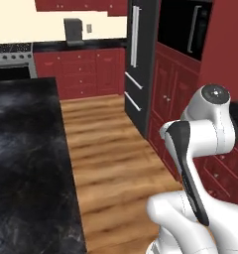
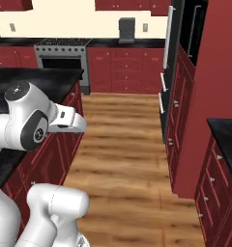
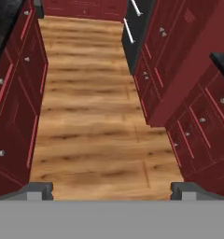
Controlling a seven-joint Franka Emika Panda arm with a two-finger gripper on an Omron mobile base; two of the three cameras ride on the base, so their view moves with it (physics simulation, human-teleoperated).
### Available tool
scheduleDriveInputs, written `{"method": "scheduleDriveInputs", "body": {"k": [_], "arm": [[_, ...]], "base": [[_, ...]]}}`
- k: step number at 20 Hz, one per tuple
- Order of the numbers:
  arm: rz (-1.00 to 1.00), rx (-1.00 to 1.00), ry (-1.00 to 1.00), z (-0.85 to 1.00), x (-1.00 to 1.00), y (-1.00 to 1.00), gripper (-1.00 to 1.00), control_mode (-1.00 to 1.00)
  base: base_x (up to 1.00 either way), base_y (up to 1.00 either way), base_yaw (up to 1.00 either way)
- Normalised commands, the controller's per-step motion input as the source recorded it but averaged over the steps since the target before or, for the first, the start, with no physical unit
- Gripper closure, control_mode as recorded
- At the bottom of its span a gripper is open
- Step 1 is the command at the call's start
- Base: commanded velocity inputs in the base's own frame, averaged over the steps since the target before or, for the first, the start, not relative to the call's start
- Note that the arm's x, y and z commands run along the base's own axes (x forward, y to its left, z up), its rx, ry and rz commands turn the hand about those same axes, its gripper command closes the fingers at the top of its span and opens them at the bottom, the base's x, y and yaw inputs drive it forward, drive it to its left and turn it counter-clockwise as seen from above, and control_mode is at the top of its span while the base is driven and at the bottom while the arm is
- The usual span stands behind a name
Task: Retrieve the tupperware and aluminum foil from the cabinet and place them on the dining counter near the plate with broccoli and potato to prepare for storing leftovers.
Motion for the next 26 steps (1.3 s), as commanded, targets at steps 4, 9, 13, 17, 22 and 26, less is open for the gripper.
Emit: {"method": "scheduleDriveInputs", "body": {"k": [4, 9, 13, 17, 22, 26], "arm": [[0.00, 0.00, 0.00, 0.00, 0.00, 0.00, -1.00, 1.00], [0.00, 0.00, 0.00, 0.00, 0.00, 0.00, -1.00, 1.00], [0.00, 0.00, 0.00, 0.00, 0.00, 0.00, -1.00, 1.00], [0.00, 0.00, 0.00, 0.00, 0.00, 0.00, -1.00, 1.00], [0.00, 0.00, 0.00, 0.00, 0.00, 0.00, -1.00, 1.00], [0.00, 0.00, 0.00, 0.00, 0.00, 0.00, -1.00, 1.00]], "base": [[1.00, -0.09, 0.05], [1.00, -0.08, 0.08], [1.00, -0.13, 0.09], [1.00, -0.15, 0.04], [1.00, -0.10, 0.00], [1.00, -0.06, 0.00]]}}
